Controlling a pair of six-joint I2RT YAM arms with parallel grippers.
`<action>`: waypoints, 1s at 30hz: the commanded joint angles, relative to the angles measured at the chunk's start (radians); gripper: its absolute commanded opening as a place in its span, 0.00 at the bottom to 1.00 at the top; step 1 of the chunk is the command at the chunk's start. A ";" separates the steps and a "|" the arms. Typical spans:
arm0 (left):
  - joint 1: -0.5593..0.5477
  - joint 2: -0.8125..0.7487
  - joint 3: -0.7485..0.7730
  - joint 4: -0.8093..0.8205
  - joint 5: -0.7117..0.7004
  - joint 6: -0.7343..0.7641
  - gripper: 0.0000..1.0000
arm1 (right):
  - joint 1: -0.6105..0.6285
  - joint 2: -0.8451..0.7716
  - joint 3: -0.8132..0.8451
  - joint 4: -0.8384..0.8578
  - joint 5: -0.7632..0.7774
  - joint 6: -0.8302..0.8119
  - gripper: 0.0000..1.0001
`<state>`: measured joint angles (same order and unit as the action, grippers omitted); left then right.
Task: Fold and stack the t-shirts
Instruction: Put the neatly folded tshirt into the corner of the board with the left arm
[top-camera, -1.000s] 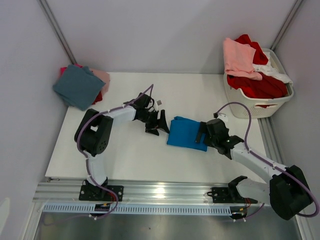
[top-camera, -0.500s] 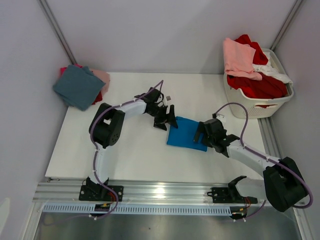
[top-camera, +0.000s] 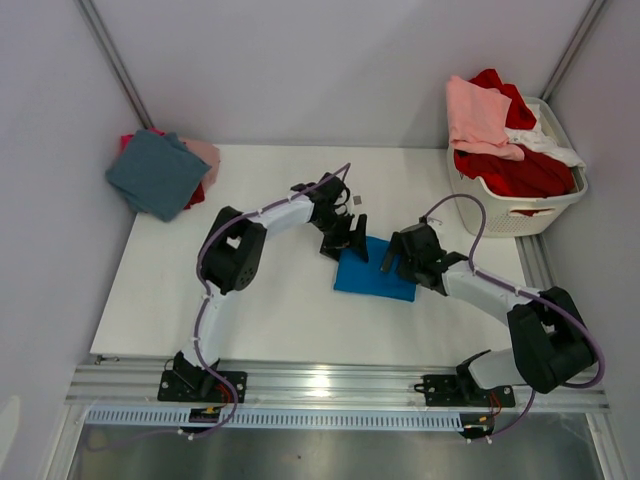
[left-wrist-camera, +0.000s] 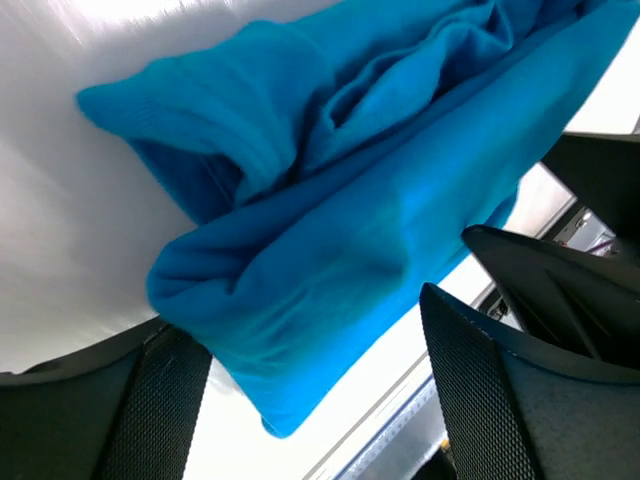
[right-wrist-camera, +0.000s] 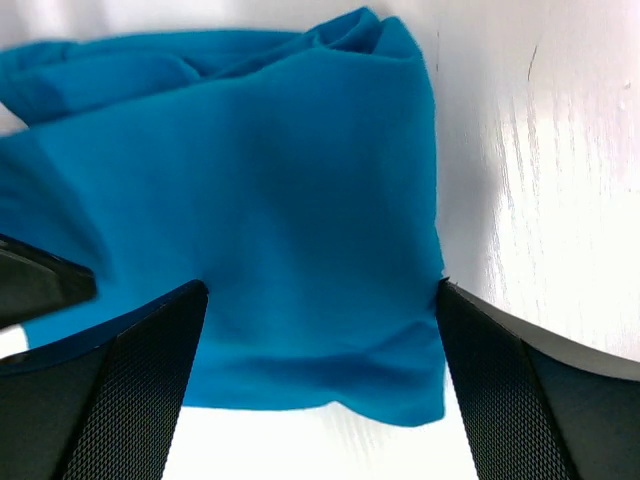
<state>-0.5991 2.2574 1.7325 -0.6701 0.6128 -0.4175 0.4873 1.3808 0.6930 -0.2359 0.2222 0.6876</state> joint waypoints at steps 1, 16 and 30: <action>-0.016 0.037 0.059 -0.097 -0.024 0.017 0.83 | -0.010 0.017 0.063 -0.008 0.009 0.020 0.99; -0.074 0.116 0.127 -0.181 0.056 0.008 0.40 | -0.013 0.087 0.117 -0.040 -0.014 0.012 0.99; 0.002 -0.035 0.019 -0.172 -0.077 0.051 0.00 | -0.015 0.072 0.117 -0.031 -0.044 -0.014 0.99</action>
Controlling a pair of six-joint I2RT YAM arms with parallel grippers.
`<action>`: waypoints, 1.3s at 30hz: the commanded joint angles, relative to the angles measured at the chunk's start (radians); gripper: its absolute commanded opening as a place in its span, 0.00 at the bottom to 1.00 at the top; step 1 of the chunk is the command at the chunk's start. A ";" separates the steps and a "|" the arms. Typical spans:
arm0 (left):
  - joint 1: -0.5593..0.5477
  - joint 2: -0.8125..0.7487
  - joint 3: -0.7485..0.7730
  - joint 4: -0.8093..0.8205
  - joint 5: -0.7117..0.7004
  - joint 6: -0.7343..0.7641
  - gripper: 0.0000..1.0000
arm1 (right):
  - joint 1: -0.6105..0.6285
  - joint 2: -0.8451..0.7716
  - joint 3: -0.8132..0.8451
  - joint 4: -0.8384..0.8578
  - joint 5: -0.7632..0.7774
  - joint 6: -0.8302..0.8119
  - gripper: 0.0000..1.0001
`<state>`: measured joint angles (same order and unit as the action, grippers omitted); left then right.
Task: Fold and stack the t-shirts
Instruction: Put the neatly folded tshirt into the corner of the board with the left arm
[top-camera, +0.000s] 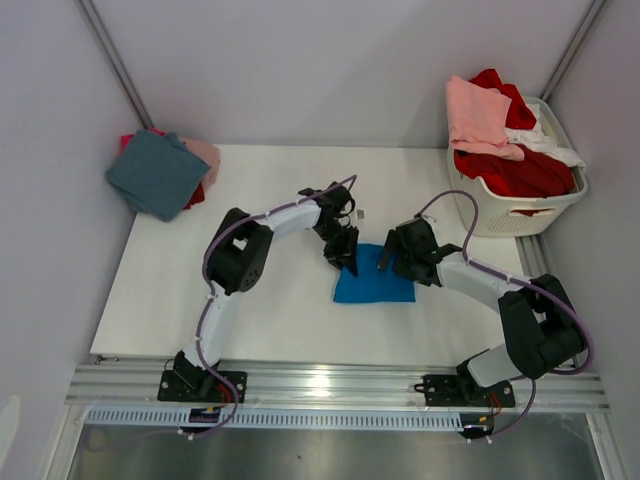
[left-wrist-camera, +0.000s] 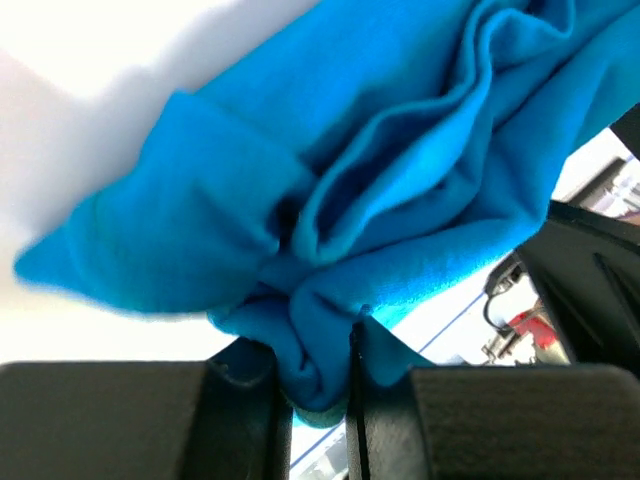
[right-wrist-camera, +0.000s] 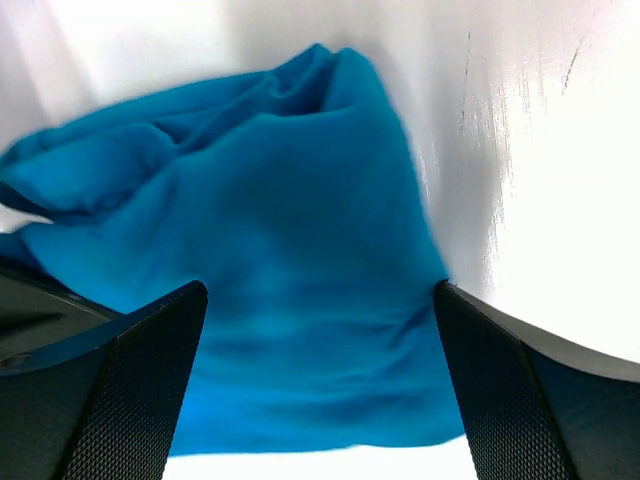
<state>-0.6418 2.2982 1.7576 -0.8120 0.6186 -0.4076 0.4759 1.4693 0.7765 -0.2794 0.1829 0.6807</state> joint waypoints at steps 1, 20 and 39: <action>0.063 -0.082 0.002 -0.033 -0.100 0.046 0.00 | -0.003 -0.027 0.032 0.013 -0.005 -0.007 0.99; 0.445 0.017 0.520 -0.231 -0.319 0.058 0.00 | -0.002 -0.221 0.009 -0.020 -0.031 -0.027 0.99; 0.619 -0.049 0.651 -0.061 -0.365 0.046 0.00 | 0.033 -0.198 0.015 -0.026 -0.037 -0.043 0.99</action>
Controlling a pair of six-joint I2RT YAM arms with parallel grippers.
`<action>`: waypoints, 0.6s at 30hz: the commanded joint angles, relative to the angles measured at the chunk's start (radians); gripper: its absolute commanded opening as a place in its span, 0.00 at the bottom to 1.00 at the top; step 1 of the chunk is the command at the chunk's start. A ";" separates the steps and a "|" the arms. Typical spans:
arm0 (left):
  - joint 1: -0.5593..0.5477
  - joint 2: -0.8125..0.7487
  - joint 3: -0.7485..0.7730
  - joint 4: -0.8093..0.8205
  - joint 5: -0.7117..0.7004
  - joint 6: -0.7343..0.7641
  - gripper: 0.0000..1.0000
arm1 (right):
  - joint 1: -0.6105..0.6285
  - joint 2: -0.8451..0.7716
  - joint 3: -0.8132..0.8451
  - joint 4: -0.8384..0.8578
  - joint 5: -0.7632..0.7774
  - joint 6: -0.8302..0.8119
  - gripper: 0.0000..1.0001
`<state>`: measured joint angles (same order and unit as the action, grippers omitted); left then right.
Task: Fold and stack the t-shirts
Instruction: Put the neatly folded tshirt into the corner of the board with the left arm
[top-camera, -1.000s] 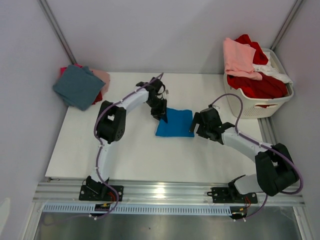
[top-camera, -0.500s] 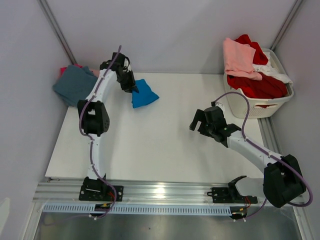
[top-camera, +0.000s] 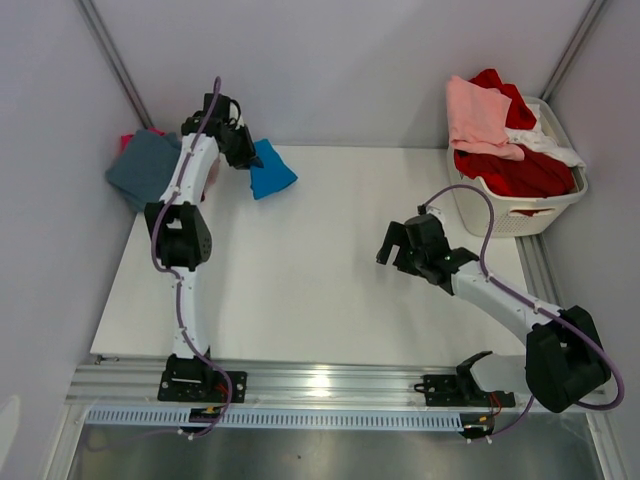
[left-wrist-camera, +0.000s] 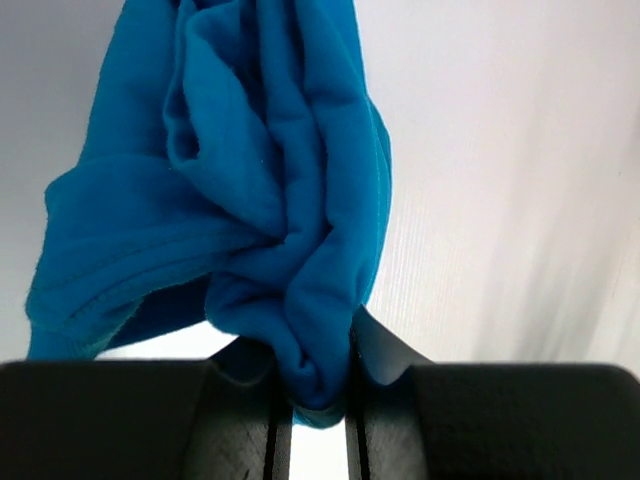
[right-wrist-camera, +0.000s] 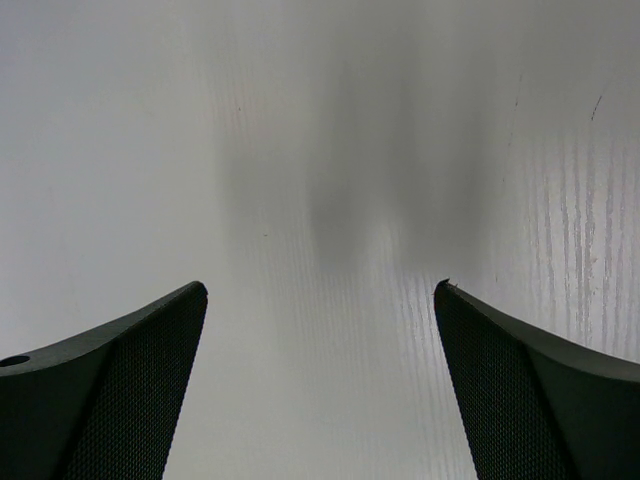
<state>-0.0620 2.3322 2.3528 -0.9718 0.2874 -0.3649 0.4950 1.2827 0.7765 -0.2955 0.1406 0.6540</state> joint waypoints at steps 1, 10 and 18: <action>0.047 -0.094 0.054 0.114 -0.037 0.007 0.00 | 0.017 -0.014 0.014 -0.013 0.005 -0.017 0.99; 0.177 -0.120 -0.001 0.292 0.021 -0.014 0.00 | 0.054 -0.005 0.026 -0.037 0.020 -0.022 0.99; 0.297 -0.350 -0.274 0.747 0.169 -0.179 0.00 | 0.131 0.073 0.087 -0.030 0.059 -0.013 1.00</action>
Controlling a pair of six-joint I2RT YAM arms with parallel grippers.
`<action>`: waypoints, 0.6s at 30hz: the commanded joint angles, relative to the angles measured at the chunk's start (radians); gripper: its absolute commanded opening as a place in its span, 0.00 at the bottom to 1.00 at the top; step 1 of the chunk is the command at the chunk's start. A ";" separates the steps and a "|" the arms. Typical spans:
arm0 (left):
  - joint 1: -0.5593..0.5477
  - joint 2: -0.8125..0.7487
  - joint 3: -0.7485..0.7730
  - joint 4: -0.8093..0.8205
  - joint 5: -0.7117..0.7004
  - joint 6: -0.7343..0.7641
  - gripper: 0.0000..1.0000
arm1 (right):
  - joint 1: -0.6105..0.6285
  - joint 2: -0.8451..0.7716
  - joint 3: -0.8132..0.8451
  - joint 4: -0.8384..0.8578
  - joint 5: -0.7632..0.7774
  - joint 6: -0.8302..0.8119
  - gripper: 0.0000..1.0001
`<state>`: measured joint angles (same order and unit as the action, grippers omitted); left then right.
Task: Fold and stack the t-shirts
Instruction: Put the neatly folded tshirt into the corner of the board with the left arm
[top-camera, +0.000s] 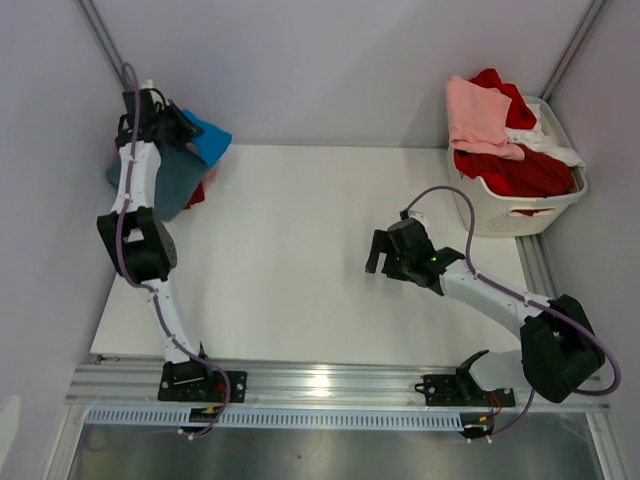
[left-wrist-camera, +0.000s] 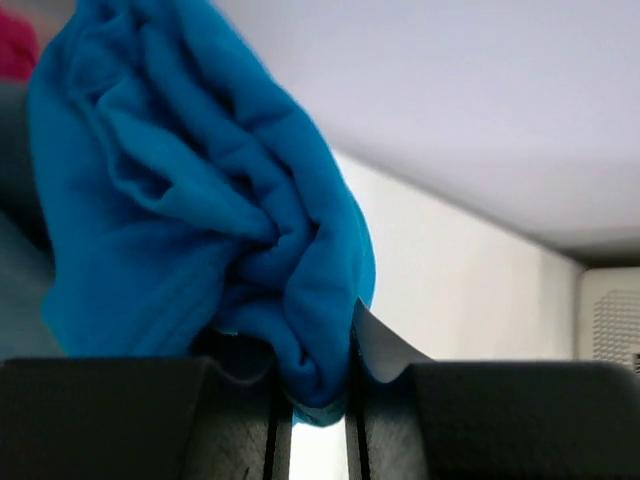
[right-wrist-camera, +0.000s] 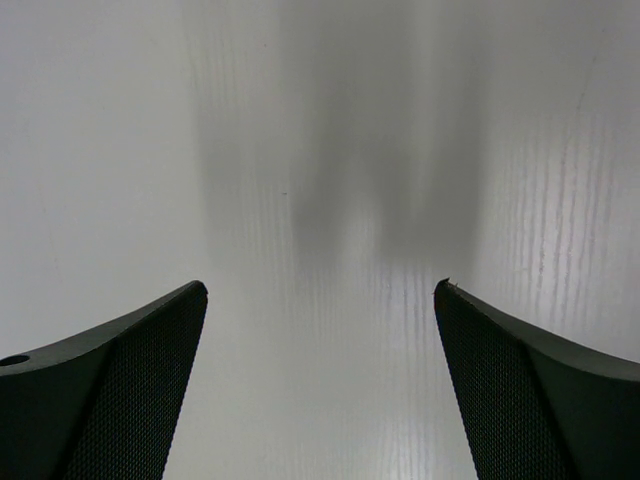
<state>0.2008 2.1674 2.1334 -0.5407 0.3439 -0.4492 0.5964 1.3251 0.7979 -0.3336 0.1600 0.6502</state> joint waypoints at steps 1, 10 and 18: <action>0.041 -0.196 -0.069 0.376 0.127 -0.127 0.00 | 0.048 0.042 0.073 0.008 0.042 -0.008 0.99; 0.150 -0.290 -0.215 0.605 0.107 -0.285 0.00 | 0.128 0.160 0.127 0.044 0.050 0.009 0.99; 0.278 -0.426 -0.654 0.886 0.064 -0.436 0.00 | 0.148 0.175 0.113 0.048 0.039 0.022 1.00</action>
<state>0.4339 1.8164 1.5806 0.1635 0.4355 -0.7975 0.7345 1.4971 0.8871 -0.3145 0.1829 0.6579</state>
